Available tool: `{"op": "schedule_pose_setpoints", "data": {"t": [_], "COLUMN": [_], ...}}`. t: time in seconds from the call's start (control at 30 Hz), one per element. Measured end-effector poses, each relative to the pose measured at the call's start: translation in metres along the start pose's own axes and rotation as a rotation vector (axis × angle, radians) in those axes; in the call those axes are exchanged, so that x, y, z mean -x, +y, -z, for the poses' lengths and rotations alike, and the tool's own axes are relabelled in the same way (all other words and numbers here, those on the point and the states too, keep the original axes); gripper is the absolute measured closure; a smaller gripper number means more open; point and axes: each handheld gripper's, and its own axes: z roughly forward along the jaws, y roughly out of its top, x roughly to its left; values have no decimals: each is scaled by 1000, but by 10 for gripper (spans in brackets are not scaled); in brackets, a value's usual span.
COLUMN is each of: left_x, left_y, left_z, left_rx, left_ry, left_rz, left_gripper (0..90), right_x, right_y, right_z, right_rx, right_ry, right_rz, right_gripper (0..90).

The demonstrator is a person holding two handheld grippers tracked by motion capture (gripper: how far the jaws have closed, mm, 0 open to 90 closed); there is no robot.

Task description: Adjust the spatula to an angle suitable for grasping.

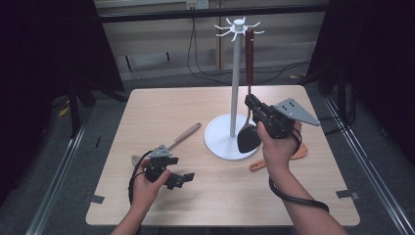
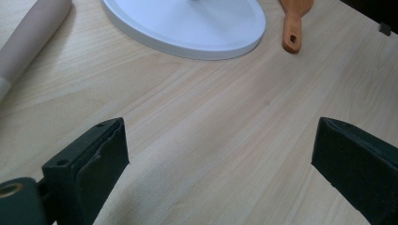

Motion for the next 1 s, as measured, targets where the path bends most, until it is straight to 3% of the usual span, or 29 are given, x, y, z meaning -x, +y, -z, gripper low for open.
{"op": "schedule_pose_setpoints", "data": {"t": [0.47, 1.0], "left_x": [1, 2], "left_y": [1, 1], "left_z": [3, 1], "left_rx": [1, -2], "left_ry": [4, -5], "left_rz": [-6, -12], "left_gripper": [39, 39], "right_x": [-1, 6], "right_y": [-8, -7], "right_z": [-5, -5], "right_rx": [19, 24], "right_ry": [-27, -14], "right_rz": [13, -21], "right_gripper": [850, 796]}}
